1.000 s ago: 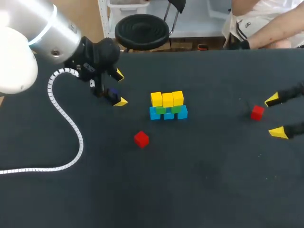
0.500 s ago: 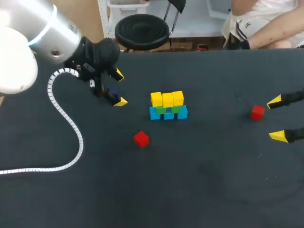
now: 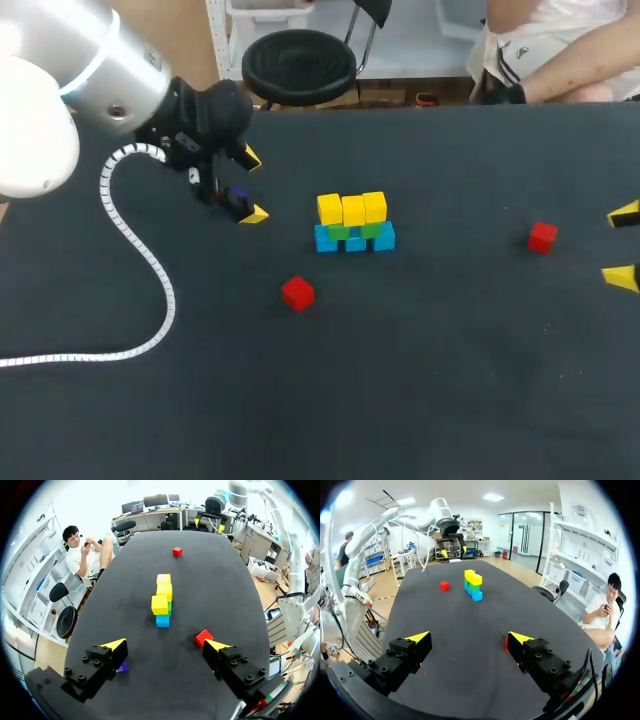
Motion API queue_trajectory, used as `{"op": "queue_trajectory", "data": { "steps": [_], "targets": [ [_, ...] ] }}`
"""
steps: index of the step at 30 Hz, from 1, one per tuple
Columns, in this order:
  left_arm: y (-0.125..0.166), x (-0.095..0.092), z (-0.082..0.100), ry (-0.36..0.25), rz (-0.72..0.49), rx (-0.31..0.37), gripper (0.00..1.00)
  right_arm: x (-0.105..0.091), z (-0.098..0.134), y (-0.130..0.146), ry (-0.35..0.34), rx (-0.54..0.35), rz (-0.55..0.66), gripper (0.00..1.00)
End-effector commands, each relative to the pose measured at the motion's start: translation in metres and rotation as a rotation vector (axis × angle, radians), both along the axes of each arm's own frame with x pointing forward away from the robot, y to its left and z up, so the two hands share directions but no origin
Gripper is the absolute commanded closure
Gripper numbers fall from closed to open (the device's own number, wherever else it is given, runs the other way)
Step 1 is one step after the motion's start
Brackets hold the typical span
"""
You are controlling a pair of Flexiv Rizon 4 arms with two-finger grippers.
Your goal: Place the blue cubes, place green cubes on the blue cubes, place the yellow cubes on the green cubes, then place the red cubes on the yellow cubes, and place purple cube on the red cubes.
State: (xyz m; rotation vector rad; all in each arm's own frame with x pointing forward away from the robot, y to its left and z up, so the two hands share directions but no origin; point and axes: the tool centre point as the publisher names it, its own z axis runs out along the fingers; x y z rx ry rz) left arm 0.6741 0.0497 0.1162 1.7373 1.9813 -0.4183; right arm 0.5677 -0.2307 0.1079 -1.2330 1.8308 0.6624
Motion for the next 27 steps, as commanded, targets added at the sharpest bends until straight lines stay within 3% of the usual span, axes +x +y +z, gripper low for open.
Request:
{"op": "queue_trajectory", "data": {
  "steps": [1,7,13,27],
  "targets": [
    [0.000,0.000,0.001,0.000,0.001,0.004,0.00,-0.011,0.005,-0.025,-0.018,0.026,0.054,0.00],
    [0.000,0.000,0.001,0.000,0.001,0.004,0.00,0.009,-0.014,-0.033,0.060,0.031,0.138,0.00],
    [0.000,0.000,0.001,0.000,0.001,0.004,0.00,0.022,-0.022,-0.036,0.062,0.058,0.108,0.00],
    [0.000,0.000,0.001,0.000,0.001,0.004,0.00,0.046,-0.050,-0.011,0.074,0.051,0.102,0.00]
  ]
}}
